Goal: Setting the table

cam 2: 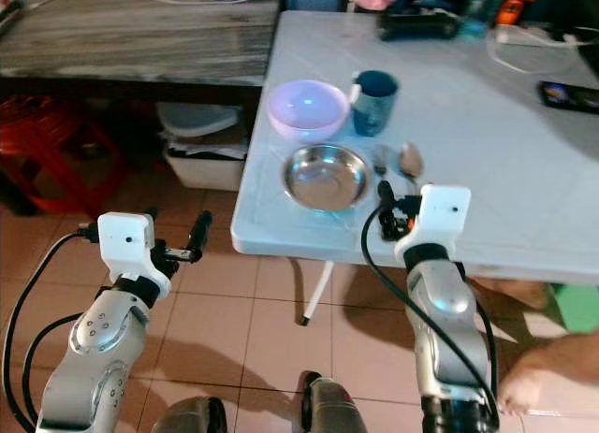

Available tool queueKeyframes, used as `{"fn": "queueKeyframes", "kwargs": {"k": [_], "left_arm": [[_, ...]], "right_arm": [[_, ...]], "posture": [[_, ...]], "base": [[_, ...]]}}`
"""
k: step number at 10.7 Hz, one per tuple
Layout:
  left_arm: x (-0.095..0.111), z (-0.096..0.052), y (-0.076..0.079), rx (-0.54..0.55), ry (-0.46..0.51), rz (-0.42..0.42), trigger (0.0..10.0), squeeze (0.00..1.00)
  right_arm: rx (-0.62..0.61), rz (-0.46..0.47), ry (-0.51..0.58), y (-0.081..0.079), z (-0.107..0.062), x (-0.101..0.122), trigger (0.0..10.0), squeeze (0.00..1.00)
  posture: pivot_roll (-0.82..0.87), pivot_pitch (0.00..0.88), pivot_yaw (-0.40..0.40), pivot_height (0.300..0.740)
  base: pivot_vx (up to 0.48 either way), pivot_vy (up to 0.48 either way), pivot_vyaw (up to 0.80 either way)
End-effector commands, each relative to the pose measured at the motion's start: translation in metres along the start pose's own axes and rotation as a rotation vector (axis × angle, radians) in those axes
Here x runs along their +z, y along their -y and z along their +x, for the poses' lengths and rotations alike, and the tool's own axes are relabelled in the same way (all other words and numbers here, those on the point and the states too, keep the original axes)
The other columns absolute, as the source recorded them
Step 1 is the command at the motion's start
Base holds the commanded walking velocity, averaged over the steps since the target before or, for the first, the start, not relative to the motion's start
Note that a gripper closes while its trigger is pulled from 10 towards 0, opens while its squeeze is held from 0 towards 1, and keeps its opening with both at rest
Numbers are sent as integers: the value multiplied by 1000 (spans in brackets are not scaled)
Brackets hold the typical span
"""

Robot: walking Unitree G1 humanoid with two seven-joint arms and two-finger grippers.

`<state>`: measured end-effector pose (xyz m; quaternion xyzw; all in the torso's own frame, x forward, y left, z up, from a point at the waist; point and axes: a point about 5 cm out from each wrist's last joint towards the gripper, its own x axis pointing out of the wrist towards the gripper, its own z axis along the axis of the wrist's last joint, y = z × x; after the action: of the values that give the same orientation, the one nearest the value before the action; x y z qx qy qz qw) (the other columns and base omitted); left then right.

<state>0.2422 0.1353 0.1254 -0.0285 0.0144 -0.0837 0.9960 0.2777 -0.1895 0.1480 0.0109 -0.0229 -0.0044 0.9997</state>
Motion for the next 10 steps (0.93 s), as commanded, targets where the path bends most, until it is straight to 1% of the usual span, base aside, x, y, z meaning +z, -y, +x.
{"fn": "queueKeyframes", "kwargs": {"k": [1,2,3,6,7,10], "left_arm": [[2,-3,-2,12,2,21,10000,0],[2,-4,-2,10,-1,42,10000,0],[2,-5,-2,10,-5,51,10000,0],[3,-7,-3,5,-7,63,10000,0],[3,-7,-2,-16,-8,63,10000,0],[3,-9,-2,-29,-14,72,10000,0]], "right_arm": [[30,29,-12,-2,2,-1,10000,0],[75,50,-29,-4,9,-1,10000,0],[91,71,-41,-4,12,-1,10000,0],[81,104,-95,-4,9,-12,10000,0],[93,113,-106,-5,10,-14,10000,0],[131,165,-134,-8,18,-18,10000,0]], "posture": [[5,164,26,740],[7,171,25,740],[10,176,26,740],[17,184,34,740],[18,185,36,740],[26,191,37,740]], "base": [[0,0,0],[0,0,0],[0,0,0],[0,0,0],[0,0,0],[0,0,0]]}}
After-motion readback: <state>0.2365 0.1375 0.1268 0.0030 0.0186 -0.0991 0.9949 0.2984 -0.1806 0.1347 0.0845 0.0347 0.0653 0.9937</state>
